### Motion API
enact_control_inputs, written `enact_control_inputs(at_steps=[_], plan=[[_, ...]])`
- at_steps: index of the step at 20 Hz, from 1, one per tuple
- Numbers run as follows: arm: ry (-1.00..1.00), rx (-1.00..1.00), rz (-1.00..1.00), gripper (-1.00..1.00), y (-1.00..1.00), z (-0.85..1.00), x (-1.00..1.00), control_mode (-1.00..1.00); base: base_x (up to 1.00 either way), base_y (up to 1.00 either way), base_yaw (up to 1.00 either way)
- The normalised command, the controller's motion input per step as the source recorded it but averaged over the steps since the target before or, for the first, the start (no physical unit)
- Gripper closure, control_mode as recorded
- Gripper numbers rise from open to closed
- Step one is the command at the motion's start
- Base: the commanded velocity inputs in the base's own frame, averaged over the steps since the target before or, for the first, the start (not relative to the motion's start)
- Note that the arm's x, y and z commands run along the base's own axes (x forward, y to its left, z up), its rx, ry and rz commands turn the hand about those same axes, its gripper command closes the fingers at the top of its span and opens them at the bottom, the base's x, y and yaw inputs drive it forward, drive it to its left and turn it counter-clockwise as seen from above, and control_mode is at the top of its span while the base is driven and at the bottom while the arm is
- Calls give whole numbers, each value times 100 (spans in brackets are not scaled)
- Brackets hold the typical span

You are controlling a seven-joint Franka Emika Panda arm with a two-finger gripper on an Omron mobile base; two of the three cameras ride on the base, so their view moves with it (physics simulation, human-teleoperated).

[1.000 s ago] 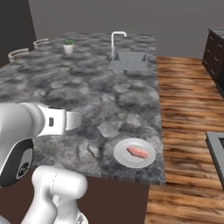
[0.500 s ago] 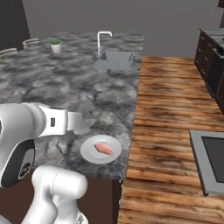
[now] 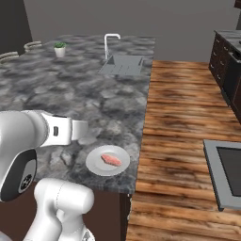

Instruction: Pick the steak from the counter and place it in the microwave. Then turn on the microwave.

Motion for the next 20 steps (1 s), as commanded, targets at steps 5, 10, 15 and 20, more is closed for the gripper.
enact_control_inputs(at_steps=[5,10,15,20], plan=[[0,0,0,-100,0,0,0,100,0,0,0],[0,0,0,-100,0,0,0,100,1,-1,0],[0,0,0,-100,0,0,0,100,5,-4,0],[0,0,1,-100,-5,0,7,-100,8,-4,0]])
